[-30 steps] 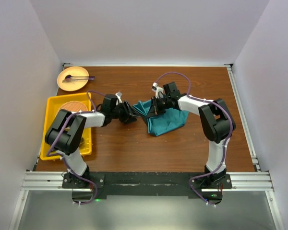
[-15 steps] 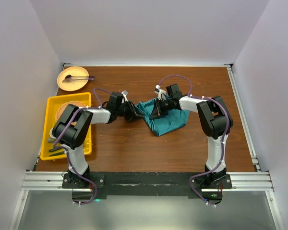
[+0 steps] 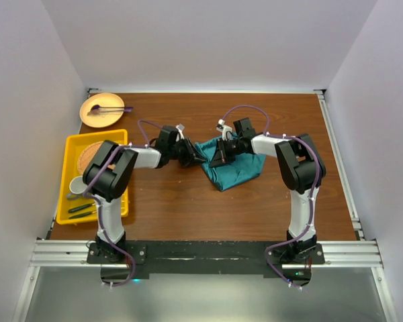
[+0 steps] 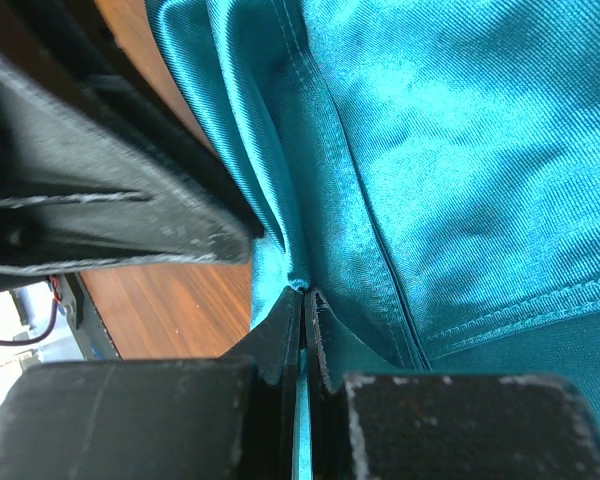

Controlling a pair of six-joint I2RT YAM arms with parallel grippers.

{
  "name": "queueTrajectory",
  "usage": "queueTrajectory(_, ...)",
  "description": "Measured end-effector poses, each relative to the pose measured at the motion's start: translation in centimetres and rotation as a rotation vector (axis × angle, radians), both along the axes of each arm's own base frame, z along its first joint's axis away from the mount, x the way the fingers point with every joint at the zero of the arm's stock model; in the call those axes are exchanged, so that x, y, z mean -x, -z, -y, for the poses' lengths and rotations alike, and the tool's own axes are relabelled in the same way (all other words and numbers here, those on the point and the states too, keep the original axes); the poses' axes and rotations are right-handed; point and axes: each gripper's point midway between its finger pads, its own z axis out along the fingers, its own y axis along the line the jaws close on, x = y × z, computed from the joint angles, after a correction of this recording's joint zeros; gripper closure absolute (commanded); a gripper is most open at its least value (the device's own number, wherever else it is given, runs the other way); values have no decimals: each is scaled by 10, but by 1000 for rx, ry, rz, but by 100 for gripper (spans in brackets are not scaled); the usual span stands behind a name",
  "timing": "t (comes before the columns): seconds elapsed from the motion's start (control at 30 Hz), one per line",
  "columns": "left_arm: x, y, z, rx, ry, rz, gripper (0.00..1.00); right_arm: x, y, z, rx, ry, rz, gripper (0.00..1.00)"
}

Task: Fold the napkin, place the utensils inside, and roll it up
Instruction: Roll the napkin with the utensil

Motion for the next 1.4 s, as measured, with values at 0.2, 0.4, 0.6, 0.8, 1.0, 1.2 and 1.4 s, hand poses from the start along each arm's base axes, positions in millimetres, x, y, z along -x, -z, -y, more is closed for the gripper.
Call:
queueTrajectory(0.2, -4, 9, 4, -6, 5, -9, 83, 0, 0, 0, 0, -1, 0, 100)
queueTrajectory(0.4, -10, 16, 9, -3, 12, -17, 100, 1, 0, 1, 4, 0, -3, 100)
queueTrajectory(0.6, -10, 18, 11, -7, 14, -22, 100, -3, -2, 6, 87, 10, -15, 86)
queueTrajectory(0.8, -10, 19, 12, -3, 17, -21, 100, -7, -19, 12, 240, 4, 38, 52)
queueTrajectory(1.0, -11, 19, 12, -1, 19, -20, 100, 8, -76, -8, 353, -54, 215, 53)
queueTrajectory(1.2, -11, 20, 13, 4, 19, -18, 100, 45, -100, -27, 320, -112, 269, 74)
queueTrajectory(1.4, -11, 20, 13, 4, 19, -18, 100, 69, -41, 6, 415, -101, 118, 78)
